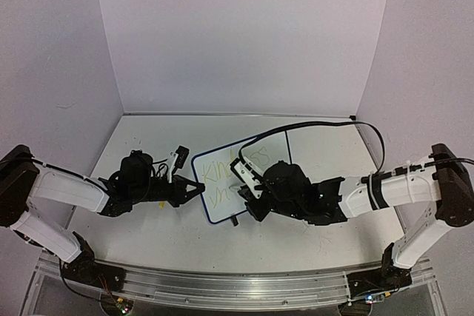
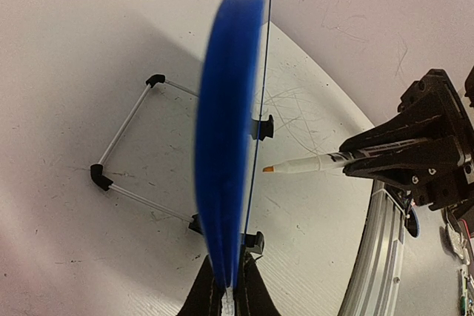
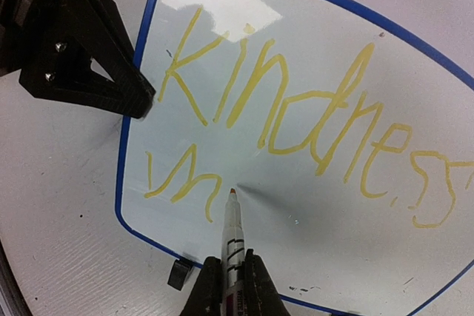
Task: Write a sentence on the whiteboard
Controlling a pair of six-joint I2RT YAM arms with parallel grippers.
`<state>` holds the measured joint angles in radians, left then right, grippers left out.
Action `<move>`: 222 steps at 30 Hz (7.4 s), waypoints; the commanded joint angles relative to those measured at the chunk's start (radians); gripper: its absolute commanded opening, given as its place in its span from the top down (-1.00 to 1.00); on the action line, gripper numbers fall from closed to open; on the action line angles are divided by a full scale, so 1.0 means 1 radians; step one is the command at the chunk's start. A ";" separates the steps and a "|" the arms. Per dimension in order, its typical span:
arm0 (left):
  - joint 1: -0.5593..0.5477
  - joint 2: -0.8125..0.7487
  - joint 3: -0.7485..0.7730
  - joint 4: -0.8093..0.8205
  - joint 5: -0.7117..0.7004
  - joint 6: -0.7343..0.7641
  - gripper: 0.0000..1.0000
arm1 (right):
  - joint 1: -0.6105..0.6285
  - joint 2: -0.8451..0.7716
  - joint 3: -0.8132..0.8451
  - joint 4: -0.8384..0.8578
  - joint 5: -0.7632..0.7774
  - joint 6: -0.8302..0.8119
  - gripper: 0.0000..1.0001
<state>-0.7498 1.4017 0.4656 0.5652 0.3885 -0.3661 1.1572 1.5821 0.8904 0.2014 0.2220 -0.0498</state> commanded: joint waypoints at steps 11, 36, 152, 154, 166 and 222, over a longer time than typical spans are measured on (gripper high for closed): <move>0.001 -0.008 0.005 -0.070 -0.057 0.033 1.00 | 0.004 0.051 0.059 0.022 0.034 0.008 1.00; 0.001 0.000 0.007 -0.073 -0.059 0.034 1.00 | 0.006 0.050 -0.006 -0.011 -0.006 0.042 1.00; 0.001 -0.013 0.002 -0.084 -0.063 0.036 1.00 | 0.004 0.002 -0.066 -0.012 0.099 0.119 1.00; 0.002 -0.015 0.002 -0.084 -0.063 0.035 1.00 | 0.004 -0.080 -0.090 0.024 0.101 0.110 1.00; 0.001 -0.024 0.004 -0.088 -0.068 0.039 1.00 | -0.034 -0.095 -0.039 0.059 -0.020 0.056 1.00; 0.001 -0.023 0.010 -0.102 -0.070 0.044 1.00 | -0.029 -0.003 0.009 0.047 0.127 0.035 1.00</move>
<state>-0.7521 1.3876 0.4656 0.5411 0.3825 -0.3641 1.1324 1.5676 0.8601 0.2352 0.3251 -0.0223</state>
